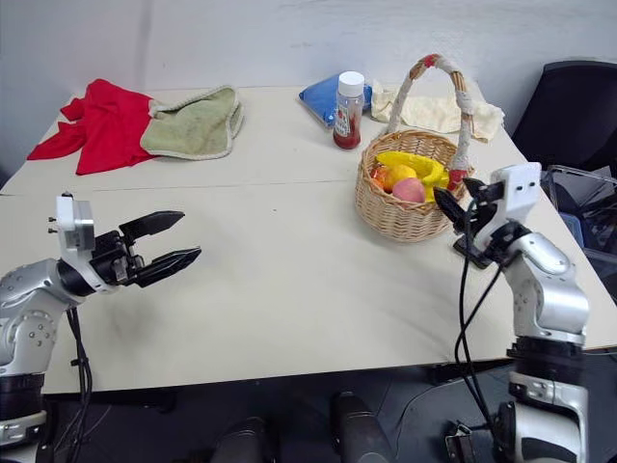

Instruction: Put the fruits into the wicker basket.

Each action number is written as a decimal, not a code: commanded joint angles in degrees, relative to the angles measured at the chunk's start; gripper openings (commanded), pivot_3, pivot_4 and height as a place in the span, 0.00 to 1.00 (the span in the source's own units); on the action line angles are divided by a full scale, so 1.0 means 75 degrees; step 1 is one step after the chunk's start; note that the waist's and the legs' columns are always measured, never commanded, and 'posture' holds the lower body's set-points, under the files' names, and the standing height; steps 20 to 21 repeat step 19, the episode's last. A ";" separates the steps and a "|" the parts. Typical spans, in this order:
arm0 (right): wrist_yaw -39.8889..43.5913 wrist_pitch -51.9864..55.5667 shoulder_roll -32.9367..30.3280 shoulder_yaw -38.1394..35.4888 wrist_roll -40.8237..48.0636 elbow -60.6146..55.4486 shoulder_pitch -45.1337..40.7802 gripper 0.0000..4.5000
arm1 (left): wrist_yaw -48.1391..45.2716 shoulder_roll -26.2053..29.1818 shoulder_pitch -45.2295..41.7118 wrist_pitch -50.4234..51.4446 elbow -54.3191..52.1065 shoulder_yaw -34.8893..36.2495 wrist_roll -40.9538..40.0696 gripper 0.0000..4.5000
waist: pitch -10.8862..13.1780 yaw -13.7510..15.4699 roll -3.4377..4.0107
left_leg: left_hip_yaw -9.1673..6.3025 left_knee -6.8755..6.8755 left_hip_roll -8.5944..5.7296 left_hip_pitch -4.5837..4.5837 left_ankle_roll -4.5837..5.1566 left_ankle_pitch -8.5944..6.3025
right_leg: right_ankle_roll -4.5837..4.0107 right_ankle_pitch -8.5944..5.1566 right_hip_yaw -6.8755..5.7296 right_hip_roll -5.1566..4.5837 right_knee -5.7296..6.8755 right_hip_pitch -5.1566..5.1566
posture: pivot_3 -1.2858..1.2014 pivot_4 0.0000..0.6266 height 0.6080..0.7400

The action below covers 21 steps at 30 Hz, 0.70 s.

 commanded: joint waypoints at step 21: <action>0.4622 -0.4590 -0.0320 0.2294 -0.0690 0.0421 0.1553 0.99 | 0.0616 0.0001 0.3225 -0.2638 -0.0375 0.0814 0.2176 1.00 | -0.0001 0.0088 -0.0028 | 0.0026 0.0006 -0.0003 0.0029 0.0003 -0.0018 | 0.0003 -0.0003 0.0033 0.0011 -0.0014 0.0009 | 0.52 0.24 1.00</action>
